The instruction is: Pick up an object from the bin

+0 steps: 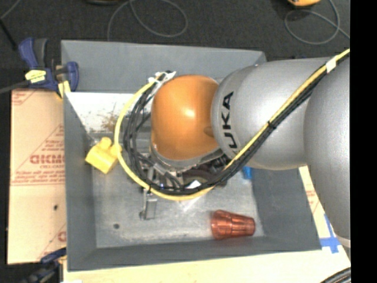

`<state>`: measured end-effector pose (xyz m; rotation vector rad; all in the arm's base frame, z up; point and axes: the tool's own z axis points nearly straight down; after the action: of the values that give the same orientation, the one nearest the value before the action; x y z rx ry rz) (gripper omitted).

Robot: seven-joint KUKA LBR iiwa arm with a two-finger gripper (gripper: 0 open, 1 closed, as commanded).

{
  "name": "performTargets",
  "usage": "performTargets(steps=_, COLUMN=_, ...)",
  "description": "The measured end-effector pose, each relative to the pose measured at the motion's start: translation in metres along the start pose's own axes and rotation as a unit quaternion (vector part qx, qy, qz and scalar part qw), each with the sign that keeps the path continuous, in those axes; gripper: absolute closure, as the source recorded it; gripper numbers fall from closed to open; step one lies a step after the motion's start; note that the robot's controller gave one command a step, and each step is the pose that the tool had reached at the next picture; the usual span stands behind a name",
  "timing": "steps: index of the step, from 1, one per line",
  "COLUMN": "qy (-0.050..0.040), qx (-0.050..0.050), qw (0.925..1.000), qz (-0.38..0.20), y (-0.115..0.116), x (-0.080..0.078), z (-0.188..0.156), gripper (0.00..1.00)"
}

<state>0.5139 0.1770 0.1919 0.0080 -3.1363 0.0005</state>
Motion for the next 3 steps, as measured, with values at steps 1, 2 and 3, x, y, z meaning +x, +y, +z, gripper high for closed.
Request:
performTargets(steps=1, qy=-0.0035, qx=-0.001, qw=1.0, qz=0.002, y=-0.001, x=-0.001, z=-0.004, gripper=0.0)
performTargets(steps=2, qy=-0.0026, qx=-0.001, qw=0.9999, qz=0.014, y=-0.015, x=-0.009, z=-0.01, gripper=0.0)
performTargets(steps=3, qy=-0.0067, qx=-0.002, qw=0.9988, qz=0.048, y=-0.03, x=-0.032, z=0.011, gripper=0.0)
